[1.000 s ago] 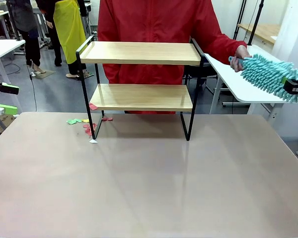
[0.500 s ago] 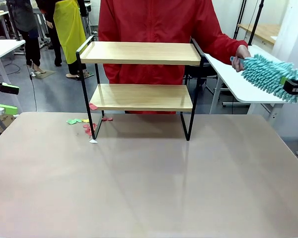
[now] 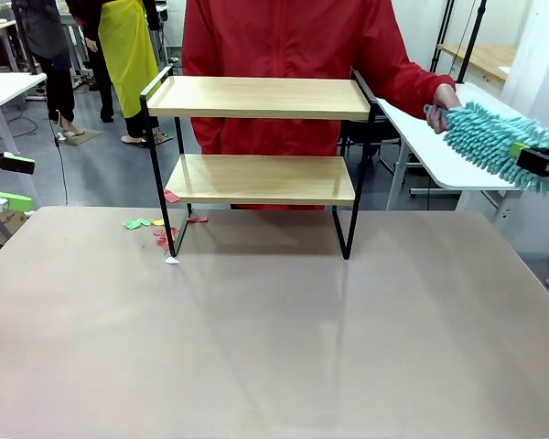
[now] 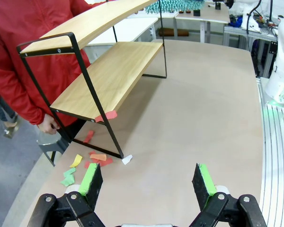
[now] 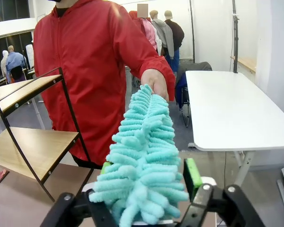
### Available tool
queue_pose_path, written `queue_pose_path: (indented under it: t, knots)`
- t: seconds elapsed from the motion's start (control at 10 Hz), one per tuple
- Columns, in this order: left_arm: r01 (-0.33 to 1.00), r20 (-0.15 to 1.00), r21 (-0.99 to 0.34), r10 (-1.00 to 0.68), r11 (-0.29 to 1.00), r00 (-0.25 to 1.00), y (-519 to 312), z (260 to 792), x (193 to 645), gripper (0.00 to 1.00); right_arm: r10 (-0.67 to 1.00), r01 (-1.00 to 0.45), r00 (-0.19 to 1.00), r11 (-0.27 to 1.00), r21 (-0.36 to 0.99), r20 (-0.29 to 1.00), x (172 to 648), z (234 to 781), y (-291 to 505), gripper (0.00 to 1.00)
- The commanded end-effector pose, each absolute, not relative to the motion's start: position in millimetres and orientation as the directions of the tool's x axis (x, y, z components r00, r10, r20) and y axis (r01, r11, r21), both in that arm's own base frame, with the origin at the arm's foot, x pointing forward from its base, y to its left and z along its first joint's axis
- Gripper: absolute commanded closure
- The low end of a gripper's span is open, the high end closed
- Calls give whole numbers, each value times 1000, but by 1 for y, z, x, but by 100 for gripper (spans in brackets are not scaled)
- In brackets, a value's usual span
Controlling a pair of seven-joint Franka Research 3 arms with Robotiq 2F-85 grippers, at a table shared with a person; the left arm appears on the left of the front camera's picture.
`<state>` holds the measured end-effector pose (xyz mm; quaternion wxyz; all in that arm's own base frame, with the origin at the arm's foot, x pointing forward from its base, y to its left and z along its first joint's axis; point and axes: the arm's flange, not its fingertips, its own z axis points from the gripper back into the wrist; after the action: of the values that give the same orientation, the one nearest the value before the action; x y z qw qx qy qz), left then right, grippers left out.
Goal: Clean the shelf.
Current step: Hand the Duster back to the human.
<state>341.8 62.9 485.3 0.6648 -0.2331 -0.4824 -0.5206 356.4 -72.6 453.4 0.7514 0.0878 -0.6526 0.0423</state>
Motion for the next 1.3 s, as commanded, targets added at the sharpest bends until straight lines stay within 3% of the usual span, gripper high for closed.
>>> queue_pose_path:
  t: [0.0, 0.3, 0.6, 0.9, 1.0, 1.2]
  knots:
    - [913, 892, 213, -450, 348, -37, 61, 485, 345, 0, -82, -179, 80, 979, 95, 993, 341, 485, -73, 0]
    - [913, 892, 213, -450, 348, -37, 61, 485, 345, 0, -312, -229, -38, 927, 296, 949, 314, 563, -103, 0]
    - [913, 892, 213, -450, 348, -37, 61, 485, 345, 0, -567, -273, -72, 802, 531, 820, 296, 599, -161, 0]
    - [913, 892, 213, -450, 348, -37, 61, 485, 345, 0, -599, -265, 2, 772, 578, 801, 305, 584, -176, 0]
    - [913, 892, 213, -450, 348, -37, 61, 485, 345, 0, -591, -260, -91, 791, 554, 801, 291, 593, -173, 0]
    - [913, 892, 213, -450, 348, -37, 61, 485, 345, 0, -591, -260, -91, 791, 554, 801, 291, 593, -173, 0]
